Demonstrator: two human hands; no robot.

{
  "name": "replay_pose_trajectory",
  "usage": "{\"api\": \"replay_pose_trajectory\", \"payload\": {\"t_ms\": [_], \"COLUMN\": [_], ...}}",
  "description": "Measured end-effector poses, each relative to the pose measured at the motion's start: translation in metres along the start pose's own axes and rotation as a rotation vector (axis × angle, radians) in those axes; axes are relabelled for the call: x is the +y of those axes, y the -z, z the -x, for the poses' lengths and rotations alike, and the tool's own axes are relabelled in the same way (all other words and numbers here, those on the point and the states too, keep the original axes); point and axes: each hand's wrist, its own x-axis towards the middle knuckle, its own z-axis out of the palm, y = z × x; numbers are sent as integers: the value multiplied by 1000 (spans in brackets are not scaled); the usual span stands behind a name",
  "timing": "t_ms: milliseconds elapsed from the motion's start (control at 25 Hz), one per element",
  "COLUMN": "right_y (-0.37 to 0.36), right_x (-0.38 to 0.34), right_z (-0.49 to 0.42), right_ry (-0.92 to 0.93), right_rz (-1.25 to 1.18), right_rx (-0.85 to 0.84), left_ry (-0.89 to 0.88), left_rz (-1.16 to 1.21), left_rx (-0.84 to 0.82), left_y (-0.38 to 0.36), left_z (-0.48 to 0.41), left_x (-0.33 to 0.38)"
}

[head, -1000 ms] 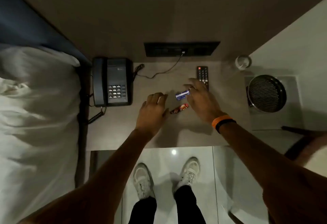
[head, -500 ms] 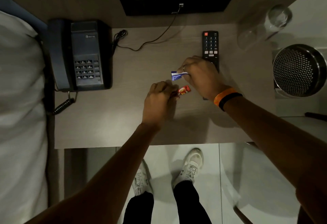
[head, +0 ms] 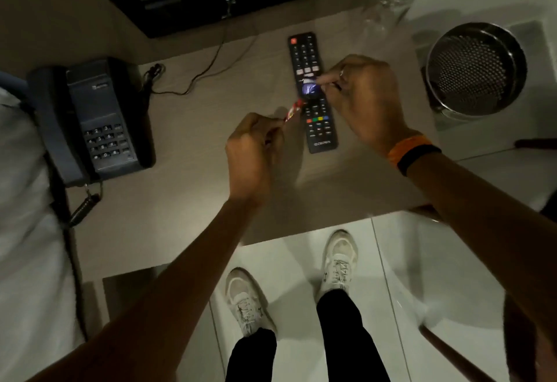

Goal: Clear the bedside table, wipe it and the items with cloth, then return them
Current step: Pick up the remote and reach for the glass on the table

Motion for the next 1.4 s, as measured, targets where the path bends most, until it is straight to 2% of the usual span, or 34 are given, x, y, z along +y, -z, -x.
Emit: {"api": "replay_pose_trajectory", "payload": {"t_ms": [120, 320, 600, 680, 840, 1000, 1200, 1400], "right_y": [46, 117, 155, 149, 128, 114, 106, 94], "right_x": [53, 144, 254, 270, 286, 297, 284, 230], "right_z": [17, 43, 38, 26, 2, -5, 1, 8], "right_ry": [-183, -451, -719, -712, -650, -611, -506, -313], "right_rz": [19, 31, 104, 125, 162, 191, 251, 142], "right_rx": [159, 229, 24, -55, -66, -109, -132, 23], "left_ry": [-67, -206, -242, -236, -197, -187, -223, -186], "left_rz": [61, 43, -185, -269, -397, -383, -355, -215], "left_rx": [27, -88, -398, -450, -492, -544, -419, -169], "left_y": [-30, -98, -214, -240, -271, -275, -244, -160], "left_z": [-29, -70, -123, -134, -146, -149, -143, -102], "left_x": [49, 140, 228, 237, 234, 220, 198, 161]}}
